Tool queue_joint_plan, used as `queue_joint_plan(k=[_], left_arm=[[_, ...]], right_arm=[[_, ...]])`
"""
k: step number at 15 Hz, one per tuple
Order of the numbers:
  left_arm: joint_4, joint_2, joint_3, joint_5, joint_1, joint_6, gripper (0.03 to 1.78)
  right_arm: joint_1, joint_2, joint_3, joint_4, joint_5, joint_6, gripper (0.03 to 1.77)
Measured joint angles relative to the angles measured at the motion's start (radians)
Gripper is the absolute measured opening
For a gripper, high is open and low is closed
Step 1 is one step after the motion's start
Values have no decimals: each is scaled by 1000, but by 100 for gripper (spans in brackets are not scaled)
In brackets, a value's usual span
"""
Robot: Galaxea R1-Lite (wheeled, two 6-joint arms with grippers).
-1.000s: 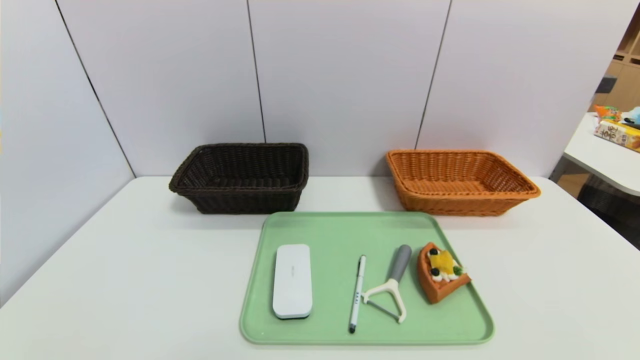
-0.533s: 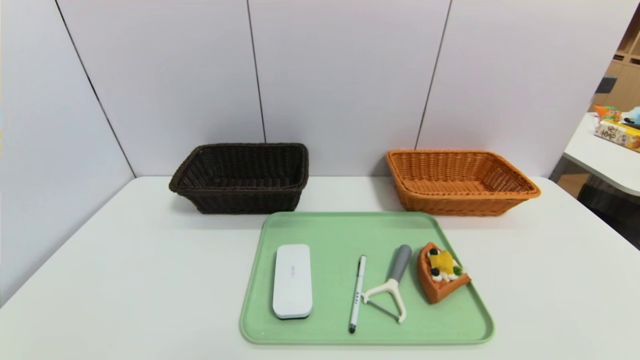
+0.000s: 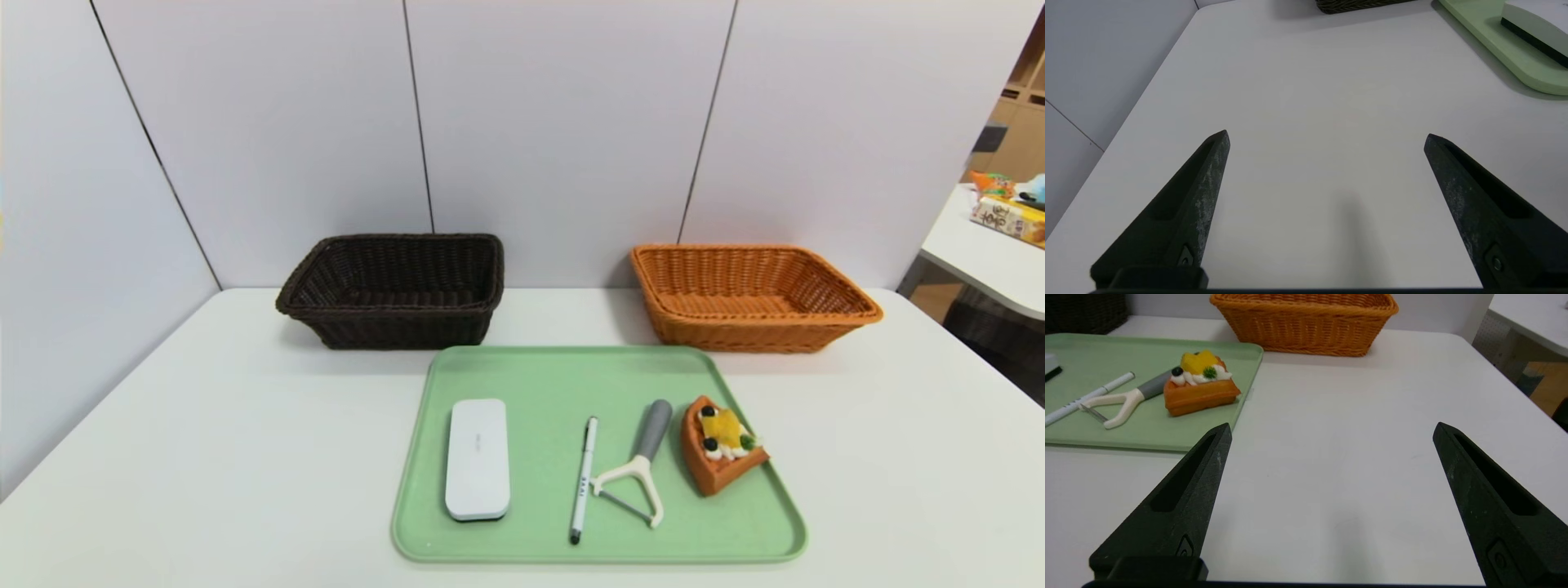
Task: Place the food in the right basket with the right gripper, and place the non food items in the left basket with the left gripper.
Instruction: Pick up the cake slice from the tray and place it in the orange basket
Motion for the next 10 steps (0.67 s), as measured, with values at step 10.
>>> queue_joint_plan(k=[10], left_arm=[[177, 346, -536, -49, 0, -3, 169]], right_arm=[[-1, 315, -446, 139, 291, 8, 170]])
